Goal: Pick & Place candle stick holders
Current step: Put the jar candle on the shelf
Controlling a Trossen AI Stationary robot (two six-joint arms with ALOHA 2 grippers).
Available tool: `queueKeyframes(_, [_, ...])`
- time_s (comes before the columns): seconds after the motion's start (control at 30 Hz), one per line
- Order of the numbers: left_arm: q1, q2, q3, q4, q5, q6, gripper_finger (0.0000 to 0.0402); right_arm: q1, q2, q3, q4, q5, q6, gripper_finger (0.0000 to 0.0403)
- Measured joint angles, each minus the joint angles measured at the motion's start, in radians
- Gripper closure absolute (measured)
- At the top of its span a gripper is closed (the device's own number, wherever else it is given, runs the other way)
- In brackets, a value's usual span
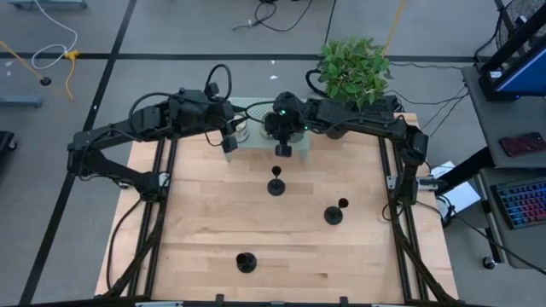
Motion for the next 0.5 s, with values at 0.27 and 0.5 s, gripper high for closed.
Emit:
queueKeyframes(0.27, [0.0, 0.0, 0.0, 0.0, -0.001, -0.013, 0.0295, -0.001, 0.0, 0.0, 0.003, -0.002, 0.045, 0.0386])
queueKeyframes(0.5, [0.0, 0.0, 0.0, 0.001, -0.005, -0.026, 0.0295, -0.001, 0.0, 0.0, 0.015, -0.002, 0.047, 0.0383])
